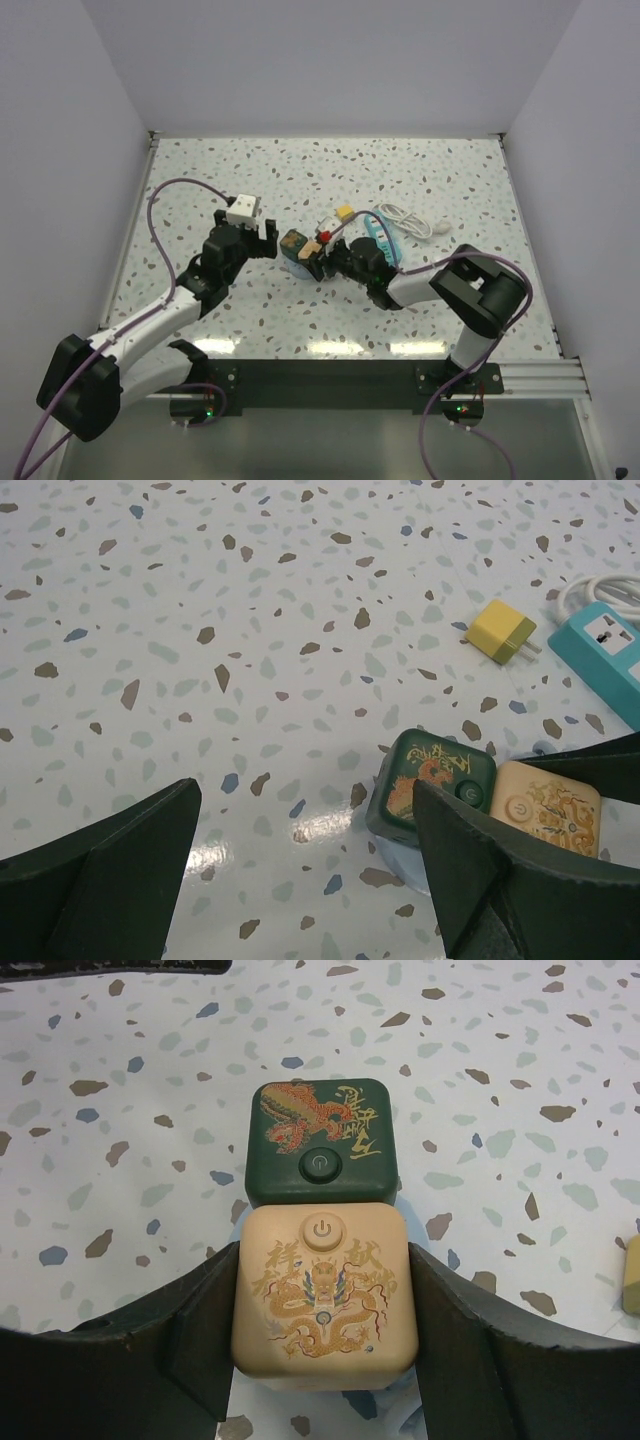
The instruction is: Insert the plug
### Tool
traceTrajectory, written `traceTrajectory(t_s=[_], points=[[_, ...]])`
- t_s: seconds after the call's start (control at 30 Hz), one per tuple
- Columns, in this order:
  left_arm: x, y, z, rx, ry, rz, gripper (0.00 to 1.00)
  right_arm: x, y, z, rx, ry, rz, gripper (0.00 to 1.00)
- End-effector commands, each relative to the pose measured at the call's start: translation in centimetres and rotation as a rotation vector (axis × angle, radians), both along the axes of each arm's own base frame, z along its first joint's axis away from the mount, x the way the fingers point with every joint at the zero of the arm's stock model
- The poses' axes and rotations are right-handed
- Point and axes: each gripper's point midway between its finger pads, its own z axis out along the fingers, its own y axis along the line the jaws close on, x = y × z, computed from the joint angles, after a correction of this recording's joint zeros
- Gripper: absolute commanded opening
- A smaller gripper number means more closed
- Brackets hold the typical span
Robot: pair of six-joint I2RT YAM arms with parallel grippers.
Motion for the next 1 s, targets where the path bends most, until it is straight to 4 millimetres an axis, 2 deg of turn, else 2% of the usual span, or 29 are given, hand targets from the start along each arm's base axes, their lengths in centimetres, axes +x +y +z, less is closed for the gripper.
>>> traceTrajectory(t_s=[0.0,0.5,0.87,0.97], points=[[0.6,-0.2,1.1,-0.035,-0.035,0.000,0.92,-7.9,-5.9,-12.8,-0.334,0.375,0.008,0.00],[0.6,-0.5,1.1,-0.046,-0.035,-0.017,0.92,-10.8,-8.1,-16.1,-0.408,0.409,-0.041,0.00],[0.4,-0.4,1.7,-0.062,-0.049,-0.025,0.92,-12.4,-8.6,-17.3,-0.435,0.428,-0.034,0.00],[0.4,-0.6,1.9,-0.067,-0.054,-0.034,0.92,-11.8,-7.5,-16.9,-0.415,0.419,-0.034,0.00]])
